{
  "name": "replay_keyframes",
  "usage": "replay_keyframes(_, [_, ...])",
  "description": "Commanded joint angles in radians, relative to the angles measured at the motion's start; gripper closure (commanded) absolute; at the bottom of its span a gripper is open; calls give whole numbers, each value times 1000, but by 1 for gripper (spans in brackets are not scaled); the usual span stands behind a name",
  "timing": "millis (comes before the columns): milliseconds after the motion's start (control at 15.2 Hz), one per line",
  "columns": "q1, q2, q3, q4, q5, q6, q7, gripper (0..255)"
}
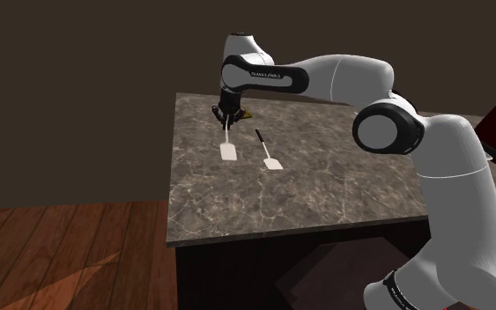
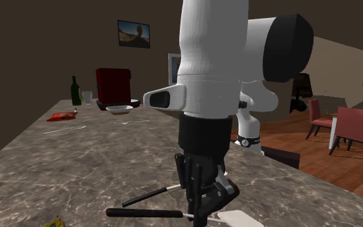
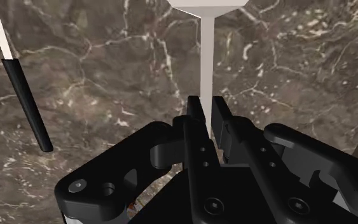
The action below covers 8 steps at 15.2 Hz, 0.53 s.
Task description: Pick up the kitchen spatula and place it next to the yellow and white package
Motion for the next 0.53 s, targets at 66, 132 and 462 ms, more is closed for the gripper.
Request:
replay_keyframes(66, [-1,1,0,-40,-1,41,4,255])
replay_keyframes(132, [-2,3,-1,-50,-2,53,5,255])
replay_keyframes(462, [-3,13,-2,-86,-4,99,8,255])
